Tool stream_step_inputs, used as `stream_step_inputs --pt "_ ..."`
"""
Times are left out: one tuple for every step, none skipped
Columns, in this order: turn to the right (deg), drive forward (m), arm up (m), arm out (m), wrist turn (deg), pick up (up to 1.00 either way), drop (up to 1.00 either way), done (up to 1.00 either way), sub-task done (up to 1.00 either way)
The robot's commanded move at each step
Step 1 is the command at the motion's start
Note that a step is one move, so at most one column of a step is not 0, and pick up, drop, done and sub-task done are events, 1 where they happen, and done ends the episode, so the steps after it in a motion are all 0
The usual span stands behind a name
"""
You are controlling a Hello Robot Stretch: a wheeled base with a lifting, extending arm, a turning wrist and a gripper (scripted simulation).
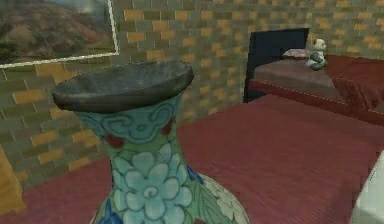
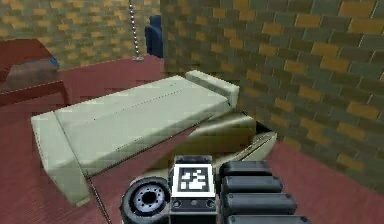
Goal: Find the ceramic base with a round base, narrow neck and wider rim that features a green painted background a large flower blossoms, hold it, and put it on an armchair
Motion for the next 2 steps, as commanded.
stream_step_inputs --pt "0.0 0.05 0.0 0.0 0.0 0.0 0.0 0.0 0.0" --pt "15.0 0.0 0.0 0.0 0.0 0.0 0.0 0.0 0.0"
